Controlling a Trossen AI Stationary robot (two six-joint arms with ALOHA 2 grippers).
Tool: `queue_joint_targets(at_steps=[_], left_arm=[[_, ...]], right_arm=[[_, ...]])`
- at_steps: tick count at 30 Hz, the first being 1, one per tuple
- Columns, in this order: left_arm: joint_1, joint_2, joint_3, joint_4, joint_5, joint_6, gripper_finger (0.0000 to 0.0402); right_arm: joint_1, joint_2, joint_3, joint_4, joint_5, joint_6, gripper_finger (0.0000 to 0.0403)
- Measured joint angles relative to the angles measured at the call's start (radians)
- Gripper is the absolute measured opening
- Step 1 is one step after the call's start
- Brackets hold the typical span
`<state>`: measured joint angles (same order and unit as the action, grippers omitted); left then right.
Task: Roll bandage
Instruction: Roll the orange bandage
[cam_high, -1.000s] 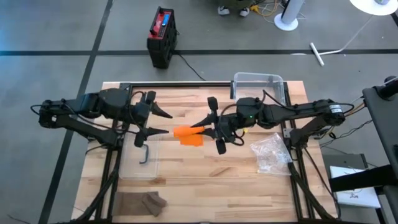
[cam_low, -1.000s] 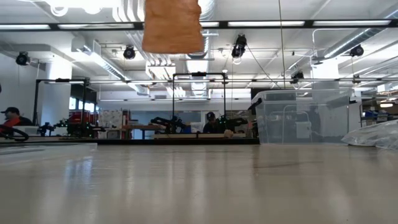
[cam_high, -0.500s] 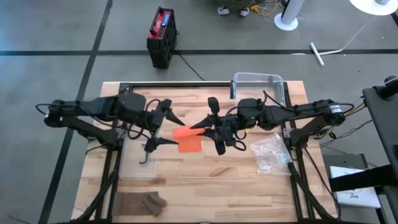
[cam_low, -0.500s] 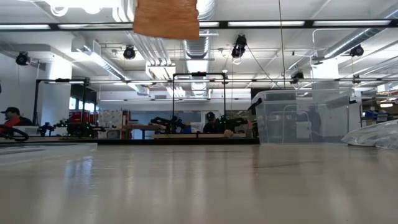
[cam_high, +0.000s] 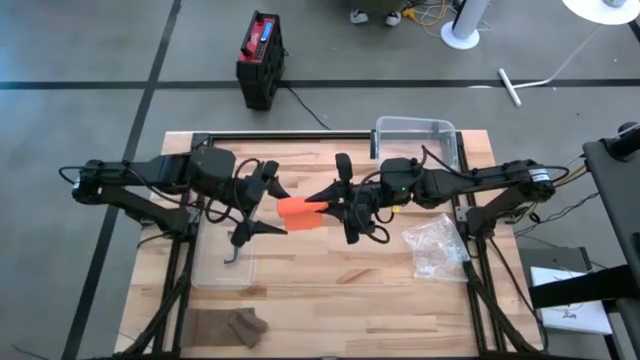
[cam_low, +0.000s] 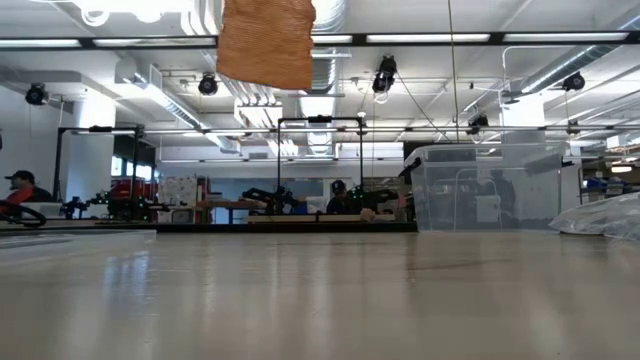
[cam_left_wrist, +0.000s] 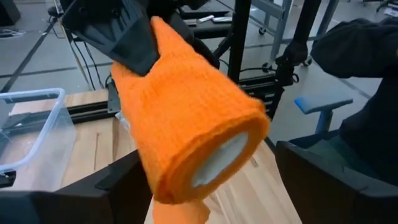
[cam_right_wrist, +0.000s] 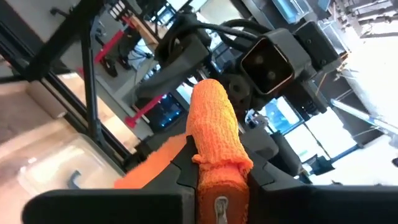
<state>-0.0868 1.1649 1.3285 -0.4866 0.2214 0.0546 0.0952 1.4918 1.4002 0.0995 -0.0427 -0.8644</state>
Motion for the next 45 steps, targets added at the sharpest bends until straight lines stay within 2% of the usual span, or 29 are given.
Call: queue_joint_targets(at_steps=[7,20,30,36,45], left_arm=[[0.0,0.001,0.002,0.015,-0.002,-0.108,0.0309],[0.001,-0.011,0.003,-0.01,0.092,-0.274,0.0337],[0.011,-0.007,-0.001,-0.029,0.055,-0.32,0.0315],[0.024,-0.007,-0.009,-0.041,0.048,-0.326,0.0264],[0.026,0.039,-0.013,-0.064,0.036,-0.299,0.0108]], right_arm=[[0.001,0.011,-0.001,-0.015,0.032,-0.178,0.0043],[0.014,0.033,-0.002,-0.039,0.028,-0.57,0.0045],[0.016,0.049,-0.009,-0.073,0.044,-0.817,0.0047],[0.016,0.05,-0.011,-0.111,0.045,-0.939,0.0047],[0.018,0.051,-0.013,-0.147,0.033,-0.995,0.0052]])
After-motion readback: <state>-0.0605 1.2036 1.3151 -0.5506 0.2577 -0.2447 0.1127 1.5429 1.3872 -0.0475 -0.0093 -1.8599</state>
